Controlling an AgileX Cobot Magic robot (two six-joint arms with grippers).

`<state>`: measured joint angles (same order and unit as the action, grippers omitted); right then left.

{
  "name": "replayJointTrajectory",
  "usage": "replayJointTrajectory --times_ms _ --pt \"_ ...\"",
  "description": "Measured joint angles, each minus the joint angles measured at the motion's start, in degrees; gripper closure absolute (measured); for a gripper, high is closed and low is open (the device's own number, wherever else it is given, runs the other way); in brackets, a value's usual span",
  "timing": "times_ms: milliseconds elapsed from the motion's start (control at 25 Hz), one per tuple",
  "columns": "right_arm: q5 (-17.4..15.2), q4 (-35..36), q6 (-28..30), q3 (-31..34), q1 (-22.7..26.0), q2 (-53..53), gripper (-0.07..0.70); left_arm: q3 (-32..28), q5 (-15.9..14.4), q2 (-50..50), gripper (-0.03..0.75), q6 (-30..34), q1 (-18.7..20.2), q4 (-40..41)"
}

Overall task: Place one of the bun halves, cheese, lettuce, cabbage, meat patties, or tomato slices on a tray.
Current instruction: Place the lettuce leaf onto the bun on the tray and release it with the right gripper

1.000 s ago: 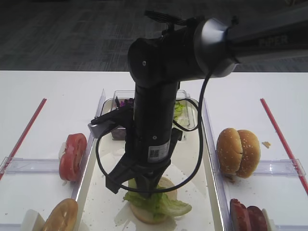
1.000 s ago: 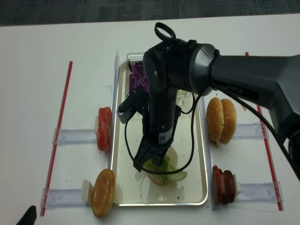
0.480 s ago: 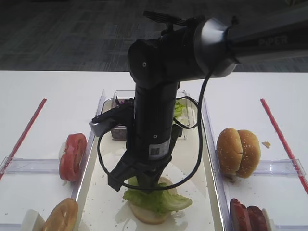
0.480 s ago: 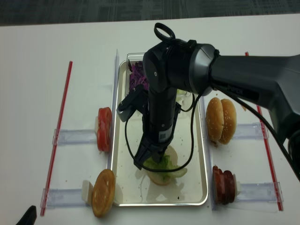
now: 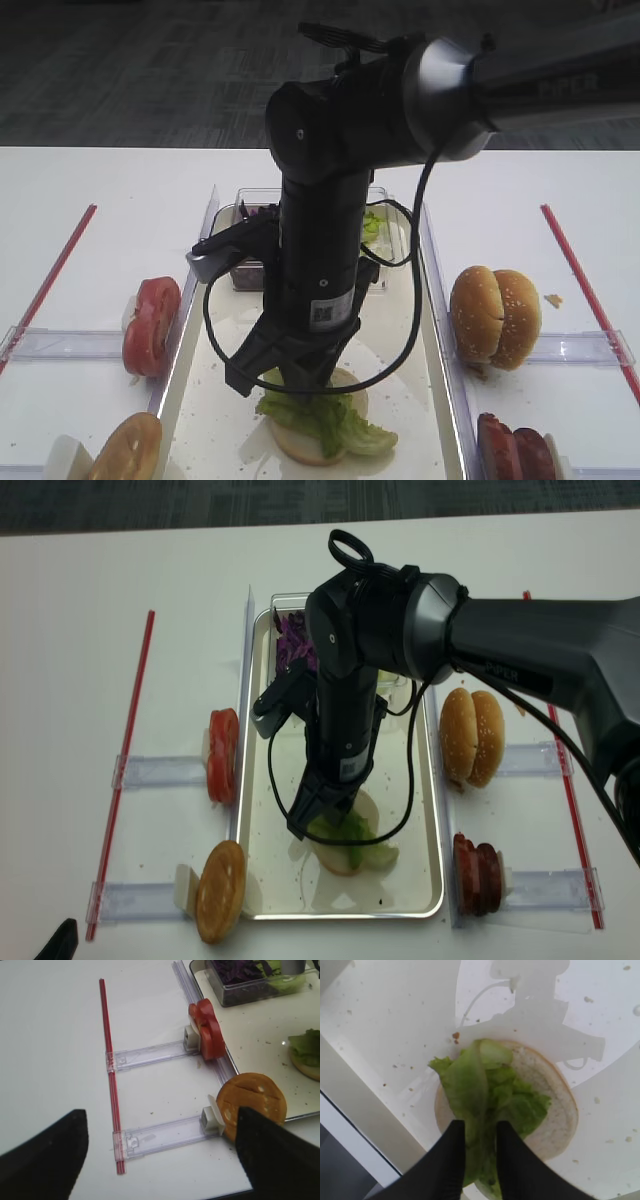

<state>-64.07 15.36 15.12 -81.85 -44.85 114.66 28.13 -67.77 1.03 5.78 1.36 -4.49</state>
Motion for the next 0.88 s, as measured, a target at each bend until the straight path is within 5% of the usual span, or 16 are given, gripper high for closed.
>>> replayJointTrajectory --times_ms 320,680,880 --pt "0.09 0.0 0.0 0.0 0.0 0.0 0.352 0.0 0.0 0.0 0.161 0.0 0.0 0.0" --pt "0.37 -0.37 -0.14 0.0 0.0 0.0 0.057 0.0 0.0 0.0 0.161 0.0 0.0 0.0" --pt "0.47 -0.82 -0.14 0.0 0.0 0.0 -0.004 0.0 0.0 0.0 0.161 0.0 0.0 0.0"
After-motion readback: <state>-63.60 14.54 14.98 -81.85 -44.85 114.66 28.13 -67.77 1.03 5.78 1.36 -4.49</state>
